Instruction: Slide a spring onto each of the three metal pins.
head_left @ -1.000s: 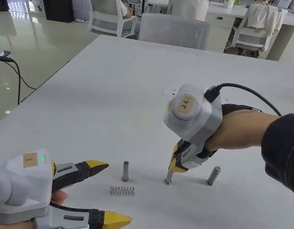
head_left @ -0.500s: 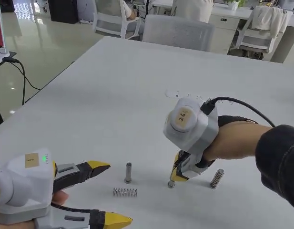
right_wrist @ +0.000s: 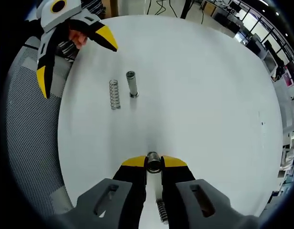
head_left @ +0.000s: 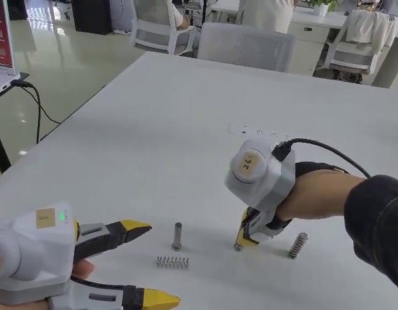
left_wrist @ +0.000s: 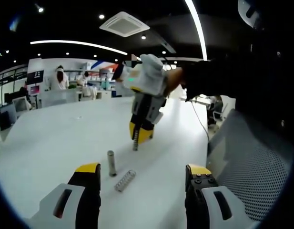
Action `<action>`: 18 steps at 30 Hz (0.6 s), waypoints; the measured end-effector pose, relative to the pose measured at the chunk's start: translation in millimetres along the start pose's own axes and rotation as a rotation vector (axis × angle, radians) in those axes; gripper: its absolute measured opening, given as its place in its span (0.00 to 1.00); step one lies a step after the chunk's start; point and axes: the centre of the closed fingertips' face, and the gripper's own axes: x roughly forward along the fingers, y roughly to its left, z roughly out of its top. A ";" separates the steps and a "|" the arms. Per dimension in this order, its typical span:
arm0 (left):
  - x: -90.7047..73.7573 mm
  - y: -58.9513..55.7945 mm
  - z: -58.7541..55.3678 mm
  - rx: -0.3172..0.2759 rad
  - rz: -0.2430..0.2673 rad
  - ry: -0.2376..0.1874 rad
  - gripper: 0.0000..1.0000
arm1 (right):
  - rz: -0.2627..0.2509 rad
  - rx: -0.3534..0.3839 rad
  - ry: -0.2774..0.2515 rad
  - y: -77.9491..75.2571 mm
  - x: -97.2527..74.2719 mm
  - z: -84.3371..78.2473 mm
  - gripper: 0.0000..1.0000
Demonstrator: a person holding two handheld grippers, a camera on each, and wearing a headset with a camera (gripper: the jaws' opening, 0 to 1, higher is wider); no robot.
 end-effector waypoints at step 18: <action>-2.3 3.3 -3.8 -0.001 0.003 0.005 0.67 | -0.002 0.042 0.023 -8.5 8.1 -1.5 0.09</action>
